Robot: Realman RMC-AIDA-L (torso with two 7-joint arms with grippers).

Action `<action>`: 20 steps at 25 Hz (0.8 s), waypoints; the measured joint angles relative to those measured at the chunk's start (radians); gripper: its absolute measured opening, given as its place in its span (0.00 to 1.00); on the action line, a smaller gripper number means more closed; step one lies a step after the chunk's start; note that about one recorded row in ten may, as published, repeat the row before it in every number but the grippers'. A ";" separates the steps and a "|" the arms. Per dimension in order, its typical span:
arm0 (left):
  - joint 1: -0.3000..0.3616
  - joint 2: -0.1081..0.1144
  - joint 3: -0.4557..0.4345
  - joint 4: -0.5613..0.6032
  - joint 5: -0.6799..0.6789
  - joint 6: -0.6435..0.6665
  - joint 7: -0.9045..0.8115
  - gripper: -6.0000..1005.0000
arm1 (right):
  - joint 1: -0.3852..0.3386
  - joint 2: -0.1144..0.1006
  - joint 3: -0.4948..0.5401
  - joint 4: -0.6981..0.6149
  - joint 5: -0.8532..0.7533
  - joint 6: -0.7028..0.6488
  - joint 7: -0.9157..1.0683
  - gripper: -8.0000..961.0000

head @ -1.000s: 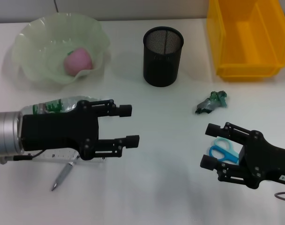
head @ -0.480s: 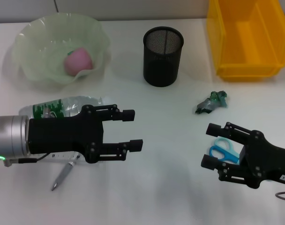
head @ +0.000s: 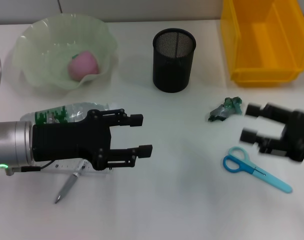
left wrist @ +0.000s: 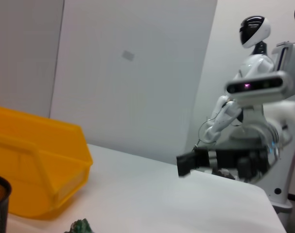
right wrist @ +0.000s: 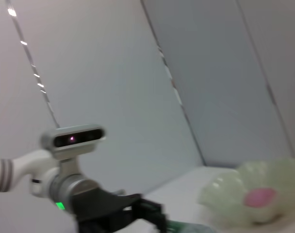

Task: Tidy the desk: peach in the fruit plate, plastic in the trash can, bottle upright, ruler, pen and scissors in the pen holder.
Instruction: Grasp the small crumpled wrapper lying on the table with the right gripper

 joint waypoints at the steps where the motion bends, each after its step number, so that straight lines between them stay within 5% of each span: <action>1: 0.000 -0.001 0.000 0.000 0.000 -0.009 0.000 0.72 | 0.005 0.000 0.000 -0.059 0.000 0.000 0.070 0.85; 6: 0.003 -0.005 0.000 0.000 0.001 -0.011 0.000 0.72 | 0.042 -0.014 -0.009 -0.312 -0.015 0.013 0.411 0.85; 13: 0.004 -0.010 0.000 0.000 0.001 -0.011 0.004 0.72 | 0.213 -0.120 -0.105 -0.463 -0.246 0.002 0.770 0.85; 20: 0.005 -0.012 0.000 -0.004 -0.001 -0.011 0.030 0.72 | 0.298 -0.122 -0.290 -0.606 -0.419 0.031 0.769 0.85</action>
